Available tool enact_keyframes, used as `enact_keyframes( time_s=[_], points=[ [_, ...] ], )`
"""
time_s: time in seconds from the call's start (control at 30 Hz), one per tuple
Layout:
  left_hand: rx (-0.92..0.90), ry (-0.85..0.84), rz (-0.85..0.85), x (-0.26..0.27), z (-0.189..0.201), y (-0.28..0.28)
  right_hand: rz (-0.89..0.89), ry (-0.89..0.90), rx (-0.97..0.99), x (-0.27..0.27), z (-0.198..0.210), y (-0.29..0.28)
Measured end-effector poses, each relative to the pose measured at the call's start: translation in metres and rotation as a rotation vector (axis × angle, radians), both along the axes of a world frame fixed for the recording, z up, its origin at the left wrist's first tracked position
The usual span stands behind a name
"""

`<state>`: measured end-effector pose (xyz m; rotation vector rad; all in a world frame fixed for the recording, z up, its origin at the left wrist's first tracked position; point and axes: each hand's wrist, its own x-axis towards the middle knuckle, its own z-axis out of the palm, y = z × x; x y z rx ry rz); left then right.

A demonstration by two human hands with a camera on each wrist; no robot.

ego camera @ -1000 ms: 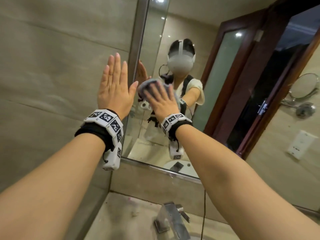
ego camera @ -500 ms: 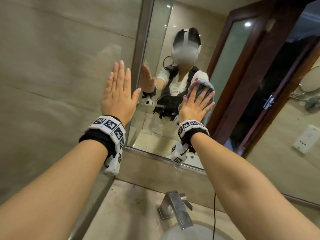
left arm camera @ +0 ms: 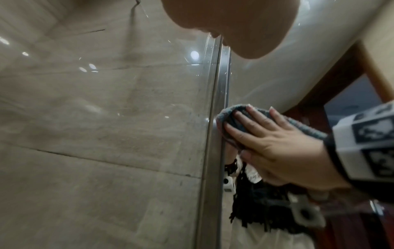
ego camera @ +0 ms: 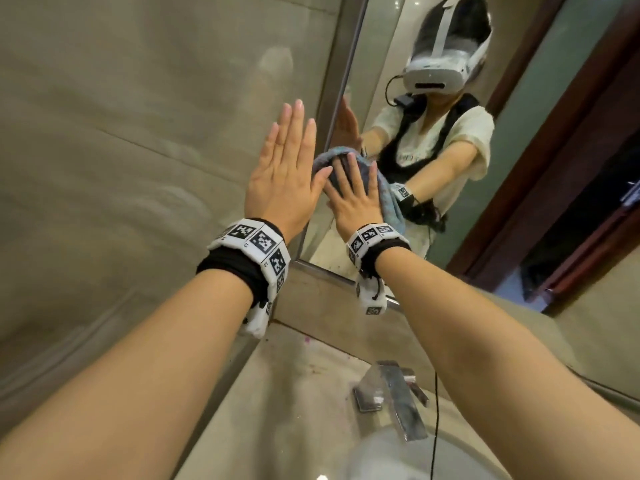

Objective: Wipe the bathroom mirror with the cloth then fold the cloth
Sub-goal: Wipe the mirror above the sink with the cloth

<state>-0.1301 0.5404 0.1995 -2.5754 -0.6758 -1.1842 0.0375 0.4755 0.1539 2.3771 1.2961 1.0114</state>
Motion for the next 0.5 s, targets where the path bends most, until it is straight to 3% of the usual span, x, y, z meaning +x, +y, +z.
enact_keyframes(
  time_s=[0.13, 0.23, 0.5],
  points=[
    [0.001, 0.046, -0.035, -0.004, -0.012, -0.001, 0.004, -0.090, -0.023, 0.004, 0.006, -0.015],
    [-0.038, 0.040, -0.085, -0.003, -0.015, -0.001, 0.007, -0.050, 0.020, 0.005, 0.009, -0.040],
    [-0.098, 0.060, -0.117, -0.018, -0.040, -0.005, -0.174, 0.098, 0.379, 0.008, -0.024, -0.113]
  ],
)
